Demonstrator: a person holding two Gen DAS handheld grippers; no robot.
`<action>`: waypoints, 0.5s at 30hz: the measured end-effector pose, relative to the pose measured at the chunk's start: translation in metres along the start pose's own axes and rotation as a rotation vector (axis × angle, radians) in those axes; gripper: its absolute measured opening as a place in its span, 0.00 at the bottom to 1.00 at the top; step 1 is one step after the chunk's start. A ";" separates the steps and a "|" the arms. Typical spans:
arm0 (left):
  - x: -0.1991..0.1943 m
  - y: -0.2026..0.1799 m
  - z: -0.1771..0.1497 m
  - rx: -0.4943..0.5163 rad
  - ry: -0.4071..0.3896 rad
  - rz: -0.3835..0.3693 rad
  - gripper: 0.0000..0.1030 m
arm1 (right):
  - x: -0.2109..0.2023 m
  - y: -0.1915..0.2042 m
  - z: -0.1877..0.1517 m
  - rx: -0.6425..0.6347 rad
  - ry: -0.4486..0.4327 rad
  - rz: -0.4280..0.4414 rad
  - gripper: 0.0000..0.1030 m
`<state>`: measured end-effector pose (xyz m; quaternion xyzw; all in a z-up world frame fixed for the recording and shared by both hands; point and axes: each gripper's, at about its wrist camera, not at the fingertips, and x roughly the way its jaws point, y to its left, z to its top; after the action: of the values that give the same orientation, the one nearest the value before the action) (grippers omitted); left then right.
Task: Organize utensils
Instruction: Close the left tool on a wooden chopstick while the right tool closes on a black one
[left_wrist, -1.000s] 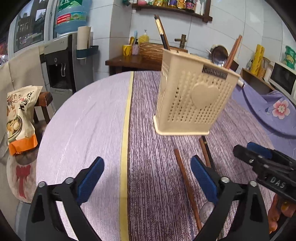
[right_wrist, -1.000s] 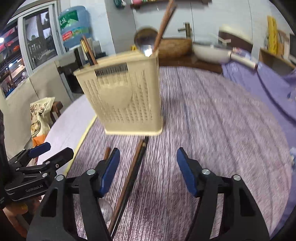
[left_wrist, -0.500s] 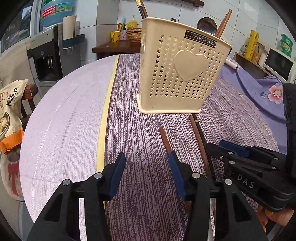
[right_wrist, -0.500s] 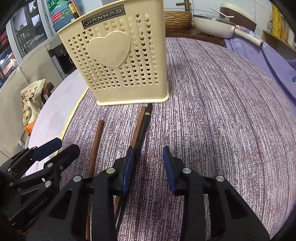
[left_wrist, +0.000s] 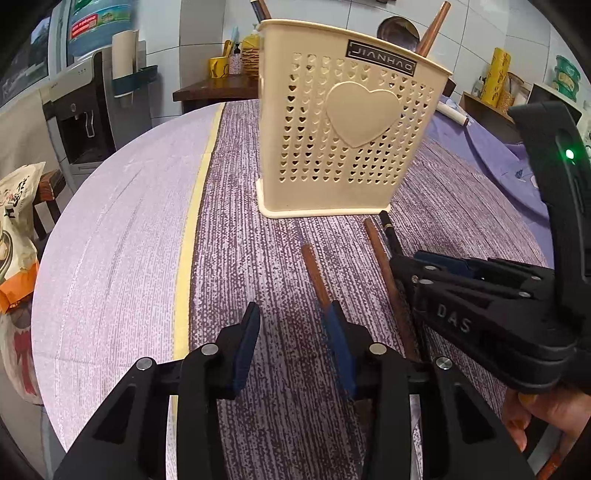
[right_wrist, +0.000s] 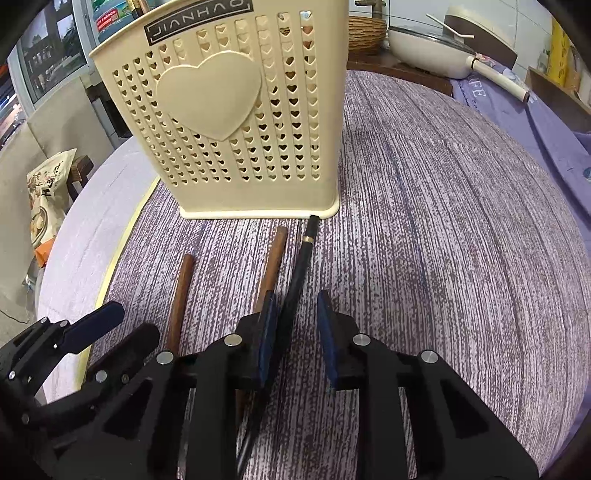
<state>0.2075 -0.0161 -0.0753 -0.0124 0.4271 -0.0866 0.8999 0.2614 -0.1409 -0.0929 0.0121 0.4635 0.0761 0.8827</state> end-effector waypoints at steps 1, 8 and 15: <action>0.000 -0.001 0.001 0.002 0.000 -0.001 0.37 | 0.001 0.001 0.001 -0.003 -0.002 -0.004 0.23; 0.006 -0.009 0.005 0.001 0.009 -0.010 0.31 | 0.006 -0.003 0.008 0.007 -0.020 -0.004 0.22; 0.017 -0.016 0.005 0.018 0.016 0.012 0.23 | 0.010 -0.008 0.015 -0.004 -0.022 -0.011 0.19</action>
<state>0.2197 -0.0354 -0.0836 -0.0010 0.4337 -0.0849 0.8971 0.2803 -0.1462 -0.0934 0.0086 0.4536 0.0723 0.8882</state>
